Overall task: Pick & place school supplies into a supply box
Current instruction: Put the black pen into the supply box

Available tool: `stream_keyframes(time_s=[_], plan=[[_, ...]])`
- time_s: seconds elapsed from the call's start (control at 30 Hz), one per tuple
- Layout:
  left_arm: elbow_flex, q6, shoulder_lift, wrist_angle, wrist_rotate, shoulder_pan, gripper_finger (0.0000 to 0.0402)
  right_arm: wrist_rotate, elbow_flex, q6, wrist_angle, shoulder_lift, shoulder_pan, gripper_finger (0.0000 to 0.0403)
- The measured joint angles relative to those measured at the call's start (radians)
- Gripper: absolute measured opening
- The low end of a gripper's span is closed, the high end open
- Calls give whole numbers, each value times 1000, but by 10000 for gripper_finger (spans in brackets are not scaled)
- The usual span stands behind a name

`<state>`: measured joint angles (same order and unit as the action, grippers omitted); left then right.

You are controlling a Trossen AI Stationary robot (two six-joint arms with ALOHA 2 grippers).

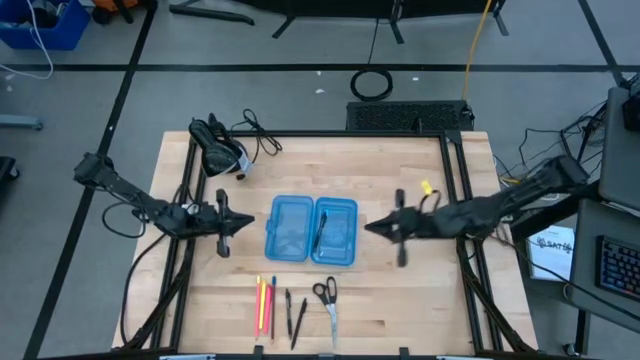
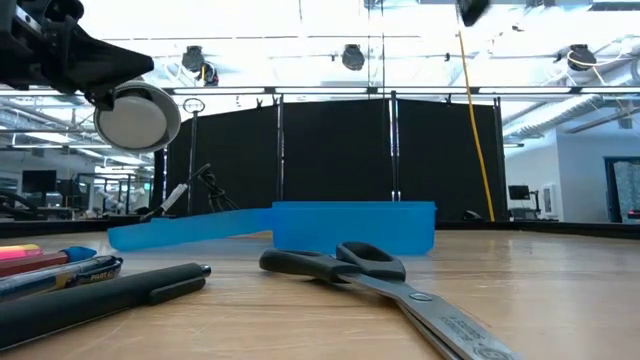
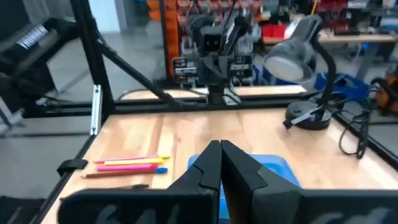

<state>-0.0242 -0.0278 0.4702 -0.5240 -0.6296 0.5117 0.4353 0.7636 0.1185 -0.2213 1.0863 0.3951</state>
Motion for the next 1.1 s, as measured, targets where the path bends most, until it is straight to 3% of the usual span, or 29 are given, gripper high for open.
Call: stream_keyframes(time_s=[0.33, 0.53, 0.67, 0.87, 1.0, 1.1], plan=[[0, -44, 0, 41, 0, 0, 42, 36, 646, 182, 277, 574, 65, 4], [-1, -47, 1, 107, 0, 0, 42, 34, 942, 436, 491, 811, 31, 4], [-1, -80, 1, 110, 0, 0, 42, 30, 997, 560, 431, 925, 2, 4], [-1, -106, 1, 113, 0, 0, 42, -101, 1000, 643, 286, 1045, -43, 4], [-2, -106, 1, 153, 0, 0, 42, -101, 999, 763, 311, 1103, -57, 7], [-2, -101, 1, 178, 0, 0, 42, -161, 999, 865, 361, 1123, -61, 31]])
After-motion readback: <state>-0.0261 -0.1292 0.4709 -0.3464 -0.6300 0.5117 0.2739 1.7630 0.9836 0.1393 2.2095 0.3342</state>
